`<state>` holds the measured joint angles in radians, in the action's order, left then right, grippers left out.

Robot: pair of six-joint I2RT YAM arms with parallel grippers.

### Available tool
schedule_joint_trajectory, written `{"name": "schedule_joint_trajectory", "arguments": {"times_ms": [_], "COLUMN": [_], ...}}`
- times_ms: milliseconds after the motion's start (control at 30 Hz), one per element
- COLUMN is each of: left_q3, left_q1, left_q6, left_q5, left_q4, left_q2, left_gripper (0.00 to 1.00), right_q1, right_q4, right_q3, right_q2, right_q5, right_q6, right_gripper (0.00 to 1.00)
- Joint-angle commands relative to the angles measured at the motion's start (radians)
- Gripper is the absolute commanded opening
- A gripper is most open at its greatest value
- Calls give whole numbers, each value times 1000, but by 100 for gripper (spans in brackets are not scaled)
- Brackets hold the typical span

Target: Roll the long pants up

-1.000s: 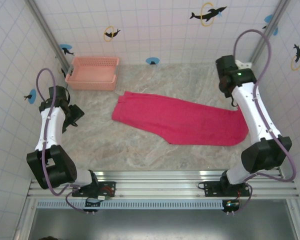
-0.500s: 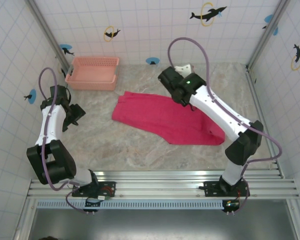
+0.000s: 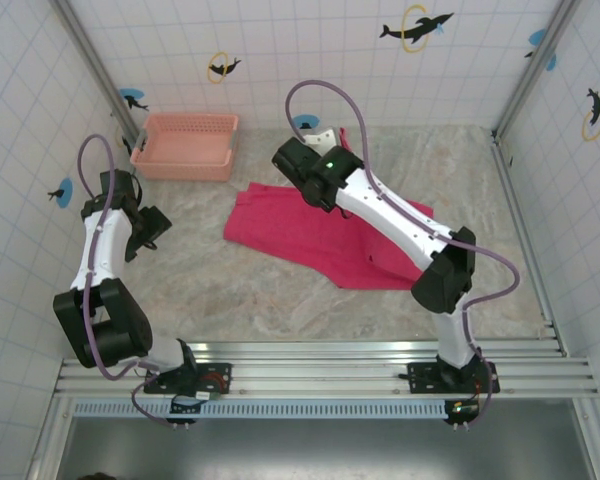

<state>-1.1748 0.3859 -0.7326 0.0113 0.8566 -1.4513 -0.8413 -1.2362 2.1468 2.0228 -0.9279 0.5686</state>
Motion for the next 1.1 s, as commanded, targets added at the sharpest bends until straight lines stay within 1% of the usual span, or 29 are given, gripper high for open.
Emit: {"name": "schedule_joint_trajectory", "arguments": {"times_ms": [0, 433, 733, 833, 1067], "left_q3": [-25, -7, 22, 24, 30], "left_q1": [-7, -7, -7, -7, -7], "left_q6": [11, -12, -22, -21, -20], "left_q5": [-9, -11, -16, -16, -16], "left_q4": [-4, -13, -15, -15, -8], "left_q2": [-9, -2, 29, 35, 58], "left_gripper": [90, 90, 90, 90, 90], "right_q1": [-18, -26, -26, -26, -25], "right_q4": [-12, -10, 31, 55, 103], "right_q3": [82, 257, 267, 272, 304], "right_q2": [41, 184, 267, 319, 388], "right_q5": [-9, 59, 144, 184, 220], "right_q6": [2, -56, -81, -87, -115], "right_gripper": [0, 0, 0, 0, 0]}}
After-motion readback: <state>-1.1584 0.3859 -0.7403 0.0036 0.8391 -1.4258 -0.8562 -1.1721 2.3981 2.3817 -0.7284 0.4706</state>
